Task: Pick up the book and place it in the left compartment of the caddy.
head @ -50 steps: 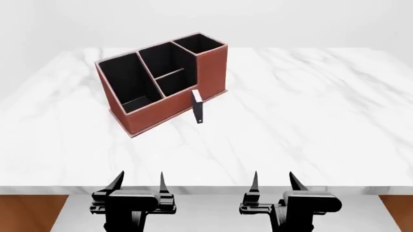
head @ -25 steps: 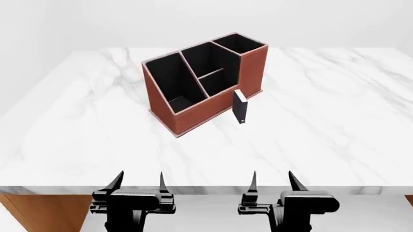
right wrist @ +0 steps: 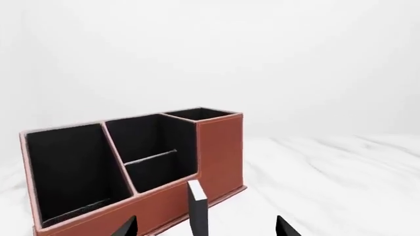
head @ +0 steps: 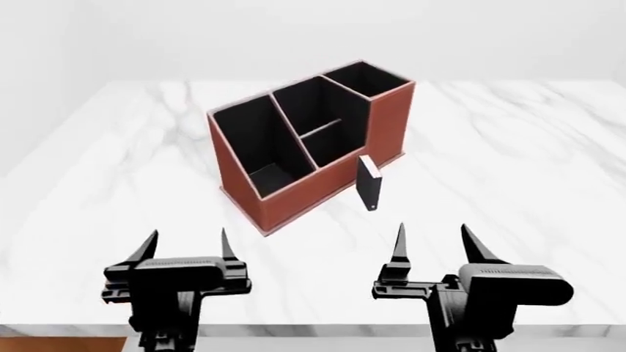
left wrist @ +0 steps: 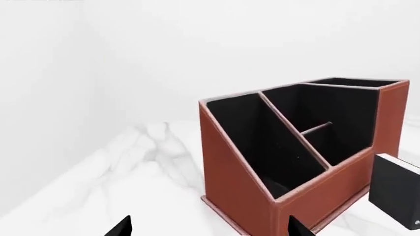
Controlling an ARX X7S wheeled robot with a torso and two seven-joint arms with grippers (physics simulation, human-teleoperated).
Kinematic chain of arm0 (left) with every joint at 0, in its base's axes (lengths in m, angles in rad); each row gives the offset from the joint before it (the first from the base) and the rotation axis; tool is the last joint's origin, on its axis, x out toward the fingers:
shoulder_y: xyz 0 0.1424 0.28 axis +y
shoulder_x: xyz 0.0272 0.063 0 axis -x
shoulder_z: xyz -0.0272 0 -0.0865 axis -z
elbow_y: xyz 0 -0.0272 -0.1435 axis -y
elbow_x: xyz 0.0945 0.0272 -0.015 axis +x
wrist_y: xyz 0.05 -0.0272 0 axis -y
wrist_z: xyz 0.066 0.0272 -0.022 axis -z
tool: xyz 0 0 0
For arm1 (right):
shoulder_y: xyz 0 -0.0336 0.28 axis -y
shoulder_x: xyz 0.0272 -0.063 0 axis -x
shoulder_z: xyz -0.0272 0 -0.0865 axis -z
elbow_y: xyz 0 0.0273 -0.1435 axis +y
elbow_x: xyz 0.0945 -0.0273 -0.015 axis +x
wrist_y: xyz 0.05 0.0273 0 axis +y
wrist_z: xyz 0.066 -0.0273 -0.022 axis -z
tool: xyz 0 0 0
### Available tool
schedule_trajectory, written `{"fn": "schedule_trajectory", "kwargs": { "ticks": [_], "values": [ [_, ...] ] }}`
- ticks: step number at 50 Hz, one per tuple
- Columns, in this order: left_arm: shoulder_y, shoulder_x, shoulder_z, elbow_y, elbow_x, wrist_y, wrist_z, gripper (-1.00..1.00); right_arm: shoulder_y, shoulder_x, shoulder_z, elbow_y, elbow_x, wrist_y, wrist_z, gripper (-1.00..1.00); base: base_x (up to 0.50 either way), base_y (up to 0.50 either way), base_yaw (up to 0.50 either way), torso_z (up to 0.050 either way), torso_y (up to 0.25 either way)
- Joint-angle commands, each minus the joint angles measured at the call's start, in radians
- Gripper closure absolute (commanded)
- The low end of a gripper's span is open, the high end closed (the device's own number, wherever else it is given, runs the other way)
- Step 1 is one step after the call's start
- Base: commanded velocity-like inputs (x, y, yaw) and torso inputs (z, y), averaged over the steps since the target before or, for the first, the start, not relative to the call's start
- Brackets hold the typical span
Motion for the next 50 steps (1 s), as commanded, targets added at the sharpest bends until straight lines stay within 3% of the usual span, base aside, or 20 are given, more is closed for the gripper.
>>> {"fn": "schedule_trajectory", "kwargs": {
  "ticks": [1,26,34,49,50],
  "values": [
    [-0.005,0.01,-0.028,0.039,-0.013,-0.04,0.006,-1.0,-0.006,-0.004,0.017,-0.041,0.003,0.011,-0.024,-1.0,0.5,0.0,0.0,0.0,0.0],
    [-0.005,-0.012,-0.007,0.018,-0.042,-0.024,-0.011,-1.0,-0.007,0.017,0.009,-0.031,0.036,0.01,-0.008,-1.0,0.5,0.0,0.0,0.0,0.001],
    [-0.006,-0.018,-0.004,0.017,-0.05,-0.024,-0.018,-1.0,0.006,0.024,0.002,-0.017,0.029,0.037,0.01,-1.0,0.03,0.0,0.0,0.0,0.0],
    [-0.008,-0.028,0.001,0.022,-0.068,-0.029,-0.029,-1.0,0.108,0.109,0.021,-0.112,0.161,0.418,-0.022,-1.0,0.0,0.0,0.0,0.0,0.0],
    [-0.009,-0.029,0.002,0.022,-0.068,-0.029,-0.03,-1.0,0.148,0.1,0.073,-0.13,0.263,0.546,-0.037,-1.0,0.0,0.0,0.0,0.0,0.0]
  ]
}}
